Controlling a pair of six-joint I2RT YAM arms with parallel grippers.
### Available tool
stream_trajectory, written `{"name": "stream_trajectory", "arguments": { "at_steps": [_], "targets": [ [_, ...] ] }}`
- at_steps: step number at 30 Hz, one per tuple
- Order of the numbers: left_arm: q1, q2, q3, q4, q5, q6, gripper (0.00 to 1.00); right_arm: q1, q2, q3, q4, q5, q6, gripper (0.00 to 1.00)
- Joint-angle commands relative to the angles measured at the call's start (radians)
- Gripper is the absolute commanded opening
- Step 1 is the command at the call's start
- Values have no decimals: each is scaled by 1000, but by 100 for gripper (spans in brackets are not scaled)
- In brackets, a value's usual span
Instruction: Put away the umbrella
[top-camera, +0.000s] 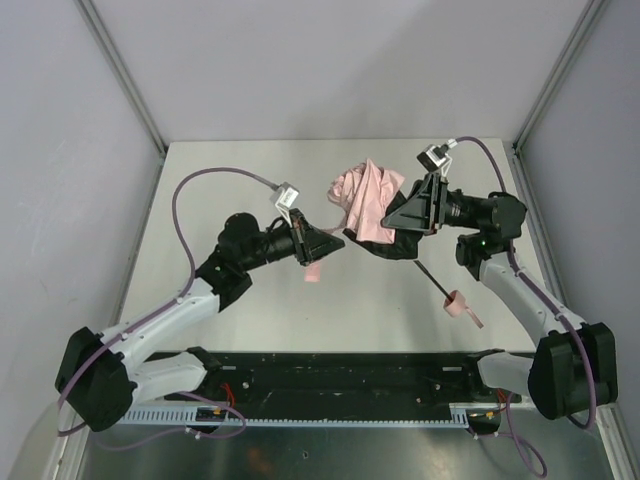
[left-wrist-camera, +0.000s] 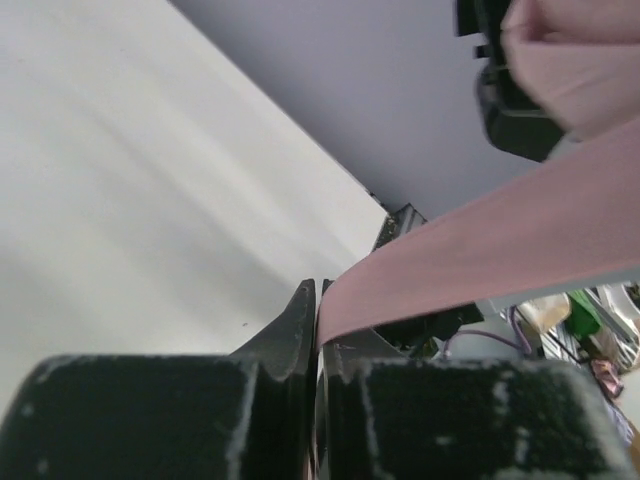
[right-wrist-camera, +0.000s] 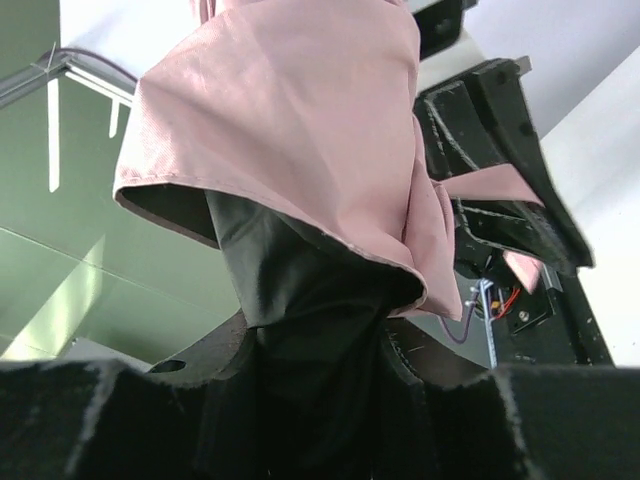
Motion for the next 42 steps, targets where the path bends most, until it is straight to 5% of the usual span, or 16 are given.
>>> {"name": "stream_trajectory", "arguments": {
  "at_steps": [1, 3, 4, 7, 12, 14, 18, 21, 24, 28, 34, 42],
  "targets": [
    [12, -41, -19, -74, -125, -14, 17, -2, -58, 94, 9, 35, -70, 0],
    [30, -86, -57, -77, -143, -24, 32, -12, -64, 101, -115, 29, -178, 0],
    [40, -112, -77, -77, -145, -25, 31, -19, -64, 103, -152, 30, -211, 0],
    [55, -191, -122, -83, -169, -14, 5, -28, -55, 105, -175, 35, -242, 0],
    [54, -311, -167, -91, -236, 3, 0, -15, -27, 130, -180, 47, -250, 0],
    [63, -338, -156, -91, -192, 20, 14, 2, -12, 146, -200, 31, -266, 0],
    [87, -352, -65, -116, 6, 115, 68, 28, 14, 187, -239, -67, -347, 0],
    [98, -378, 20, -216, 14, 180, 80, -20, -14, 247, -662, -31, -680, 0],
    [108, -418, 55, -261, -39, 179, 81, -44, -3, 397, -1234, 167, -1131, 0],
    [113, -431, 80, -301, -86, 156, 81, -41, 65, 531, -1556, 498, -1433, 0],
    [123, -439, 50, -321, -113, 96, 80, -6, 174, 695, -1749, 1271, -1659, 0],
    [124, -483, -30, -342, -148, 35, 80, 202, 339, 757, -1656, 1886, -1979, 0]
  ]
}}
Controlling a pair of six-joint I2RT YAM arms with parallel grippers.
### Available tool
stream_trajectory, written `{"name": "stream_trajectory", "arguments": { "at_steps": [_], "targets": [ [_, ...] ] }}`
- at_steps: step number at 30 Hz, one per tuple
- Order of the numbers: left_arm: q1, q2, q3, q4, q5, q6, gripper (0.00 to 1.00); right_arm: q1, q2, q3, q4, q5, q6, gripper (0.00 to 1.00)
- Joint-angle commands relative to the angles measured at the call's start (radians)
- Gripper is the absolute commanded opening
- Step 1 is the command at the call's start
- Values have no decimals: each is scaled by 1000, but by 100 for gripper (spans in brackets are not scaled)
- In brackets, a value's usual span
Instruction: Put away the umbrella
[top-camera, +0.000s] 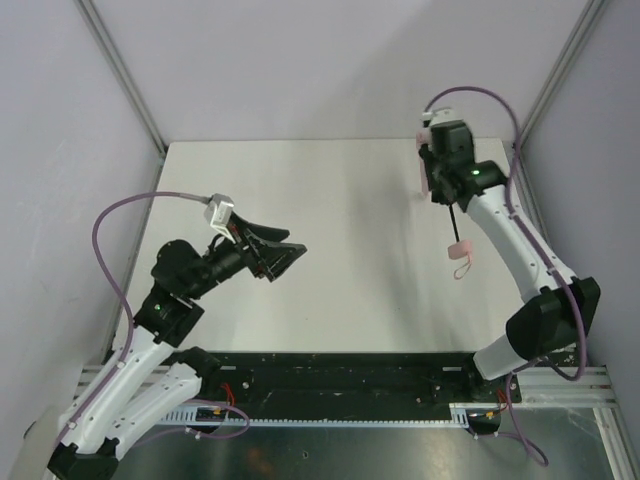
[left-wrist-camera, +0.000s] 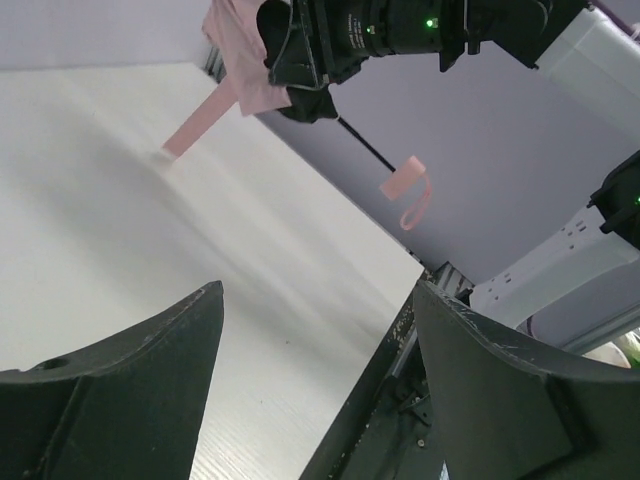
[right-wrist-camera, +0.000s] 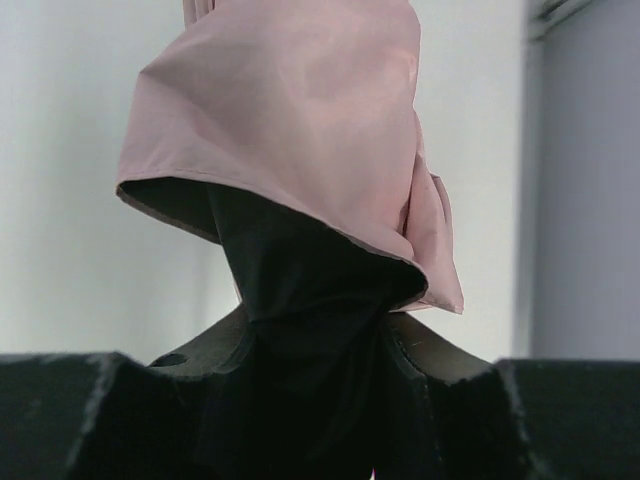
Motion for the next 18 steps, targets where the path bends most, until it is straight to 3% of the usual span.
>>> {"name": "stream_trajectory", "arguments": {
  "at_steps": [1, 4, 9, 15, 18],
  "targets": [
    [9, -35, -51, -26, -58, -60, 79, 197, 65, -10, 170, 466, -297, 0],
    [14, -42, -106, -95, -128, -109, 77, 340, 132, -132, 369, 538, -408, 0],
    [50, -73, -211, -212, -255, -238, 70, 555, 273, -289, 604, 504, -516, 0],
    [60, -196, -407, -285, -388, -460, 68, 683, 365, -470, 750, 332, -455, 0],
    [61, -226, -456, -288, -403, -530, 69, 705, 368, -501, 719, 196, -404, 0]
  ]
}}
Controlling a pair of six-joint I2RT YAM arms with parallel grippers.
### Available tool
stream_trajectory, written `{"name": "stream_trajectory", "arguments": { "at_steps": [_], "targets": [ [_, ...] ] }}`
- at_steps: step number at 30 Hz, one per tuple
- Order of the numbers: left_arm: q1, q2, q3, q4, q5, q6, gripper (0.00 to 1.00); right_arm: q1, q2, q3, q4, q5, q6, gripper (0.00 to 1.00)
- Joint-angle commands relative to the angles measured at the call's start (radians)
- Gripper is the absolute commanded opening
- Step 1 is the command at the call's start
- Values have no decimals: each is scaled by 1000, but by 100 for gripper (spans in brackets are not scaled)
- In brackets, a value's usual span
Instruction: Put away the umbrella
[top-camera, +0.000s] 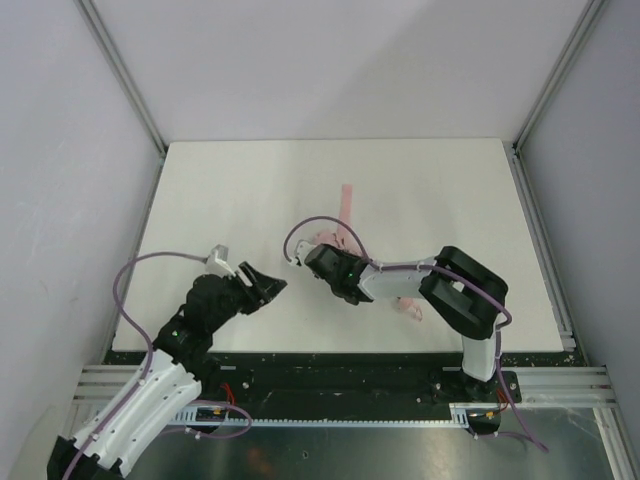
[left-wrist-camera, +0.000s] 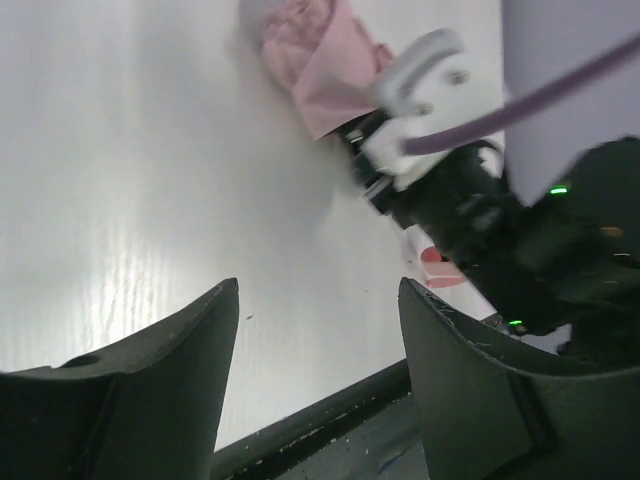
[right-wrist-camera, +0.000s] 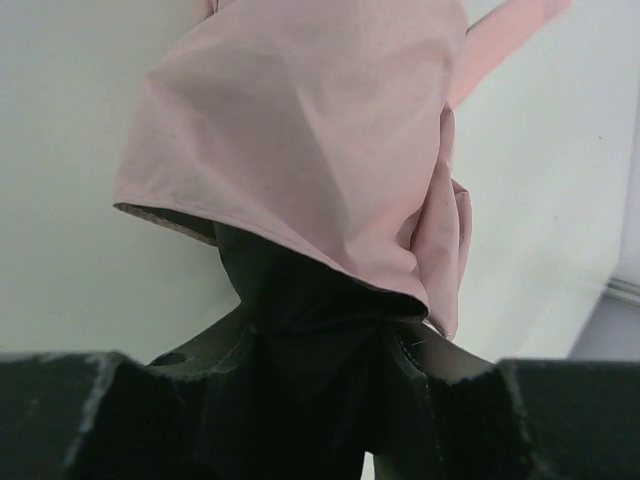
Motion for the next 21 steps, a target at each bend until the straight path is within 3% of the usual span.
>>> {"name": "stream_trajectory", "arguments": {
  "at_steps": [1, 6, 13, 17, 21],
  "targets": [
    [8, -39, -43, -24, -85, -177, 70, 5, -22, -17, 64, -214, 57, 0],
    [10, 66, -34, -41, -41, -283, 76, -35, 24, -6, -88, -502, 134, 0],
    [22, 248, 84, -40, -31, -299, 90, -123, 134, 69, -240, -853, 233, 0],
    [39, 382, 148, -30, 17, -353, 97, -184, 195, 104, -294, -1000, 254, 0],
    [89, 508, 142, 81, 116, -451, 99, -239, 234, 131, -311, -1129, 283, 0]
  ]
}}
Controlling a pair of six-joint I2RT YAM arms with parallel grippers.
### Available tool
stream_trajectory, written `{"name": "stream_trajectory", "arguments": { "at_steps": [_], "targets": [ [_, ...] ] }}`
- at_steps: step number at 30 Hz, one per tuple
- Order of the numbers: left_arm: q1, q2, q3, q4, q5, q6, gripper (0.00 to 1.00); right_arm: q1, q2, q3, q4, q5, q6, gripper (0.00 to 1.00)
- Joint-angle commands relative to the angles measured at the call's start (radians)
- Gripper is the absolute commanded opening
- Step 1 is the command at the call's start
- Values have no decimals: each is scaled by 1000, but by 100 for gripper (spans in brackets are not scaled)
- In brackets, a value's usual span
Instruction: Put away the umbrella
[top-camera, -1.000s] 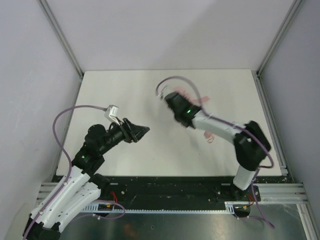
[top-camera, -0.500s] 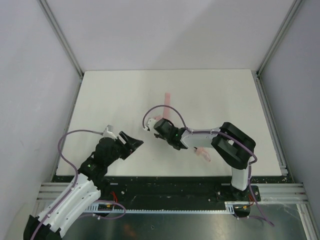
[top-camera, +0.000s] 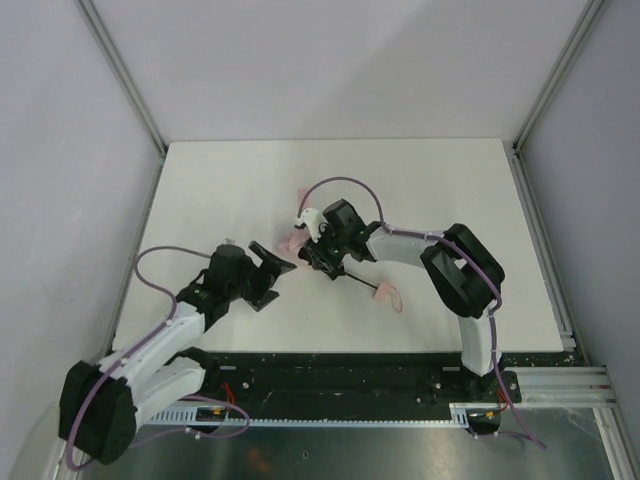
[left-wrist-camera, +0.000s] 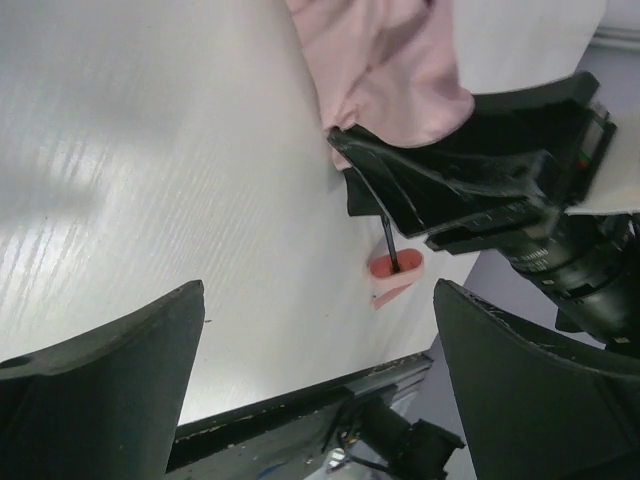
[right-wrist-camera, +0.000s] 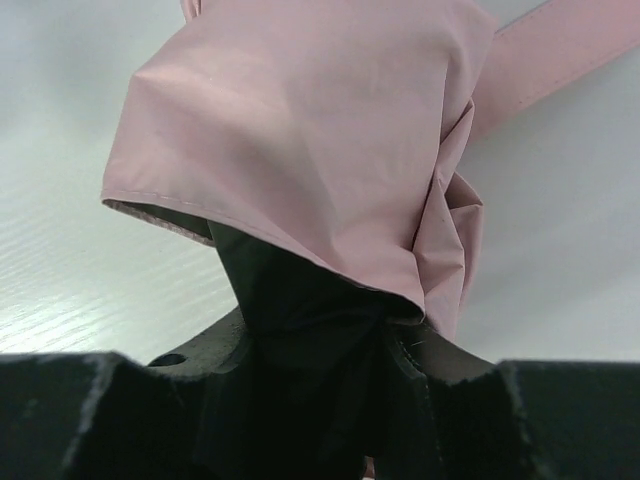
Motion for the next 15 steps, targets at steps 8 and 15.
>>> {"name": "stream_trajectory", "arguments": {
  "at_steps": [8, 15],
  "targets": [
    [117, 314, 43, 387, 197, -238, 99, -101, 184, -38, -271, -422, 106, 0],
    [109, 461, 120, 415, 174, -230, 99, -138, 222, 7, -293, -491, 116, 0]
  ]
}}
